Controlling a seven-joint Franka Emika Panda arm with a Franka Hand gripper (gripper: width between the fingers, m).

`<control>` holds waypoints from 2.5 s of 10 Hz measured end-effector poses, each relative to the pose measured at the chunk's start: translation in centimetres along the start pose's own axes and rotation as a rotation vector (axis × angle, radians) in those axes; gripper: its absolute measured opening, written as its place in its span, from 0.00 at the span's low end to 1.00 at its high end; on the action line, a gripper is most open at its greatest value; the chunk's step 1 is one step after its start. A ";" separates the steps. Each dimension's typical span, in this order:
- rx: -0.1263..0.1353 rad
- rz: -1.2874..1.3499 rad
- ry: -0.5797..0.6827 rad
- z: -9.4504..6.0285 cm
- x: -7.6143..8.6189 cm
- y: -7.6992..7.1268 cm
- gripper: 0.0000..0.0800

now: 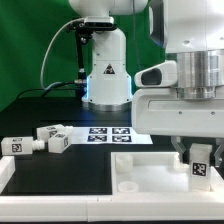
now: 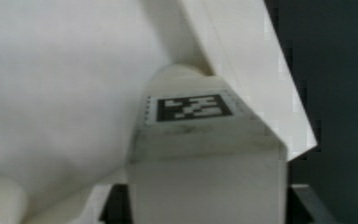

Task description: Assemble one leg

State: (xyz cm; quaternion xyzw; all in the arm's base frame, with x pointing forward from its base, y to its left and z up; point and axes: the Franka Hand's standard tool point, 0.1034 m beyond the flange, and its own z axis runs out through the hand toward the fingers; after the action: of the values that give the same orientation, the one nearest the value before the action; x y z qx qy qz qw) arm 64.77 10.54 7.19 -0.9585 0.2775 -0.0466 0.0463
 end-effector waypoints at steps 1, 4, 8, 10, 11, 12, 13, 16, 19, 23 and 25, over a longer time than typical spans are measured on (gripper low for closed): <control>-0.005 0.101 0.006 0.0 0.0 0.1 0.36; -0.025 0.534 0.016 0.0 -0.1 0.4 0.36; -0.020 1.008 0.010 0.0 -0.2 0.9 0.36; -0.020 1.003 0.008 0.0 -0.2 1.0 0.36; -0.021 0.998 0.008 0.1 -0.2 1.0 0.36; -0.022 0.874 0.009 0.1 -0.3 0.8 0.60; -0.022 0.705 0.003 0.0 -0.5 0.5 0.74; -0.023 0.408 -0.008 0.1 -0.8 0.3 0.81; -0.022 0.186 -0.009 0.1 -0.7 0.3 0.81; -0.028 -0.104 0.002 0.3 -1.0 0.1 0.68; -0.027 -0.065 0.002 0.3 -1.0 0.1 0.51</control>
Offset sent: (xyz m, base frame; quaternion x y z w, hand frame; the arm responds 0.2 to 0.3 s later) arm -0.0064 0.0003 -0.0042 -0.0398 0.0115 0.3762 0.9256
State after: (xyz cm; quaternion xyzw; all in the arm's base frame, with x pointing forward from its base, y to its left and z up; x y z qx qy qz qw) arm 63.91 11.05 6.80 -0.9675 0.2467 -0.0455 0.0316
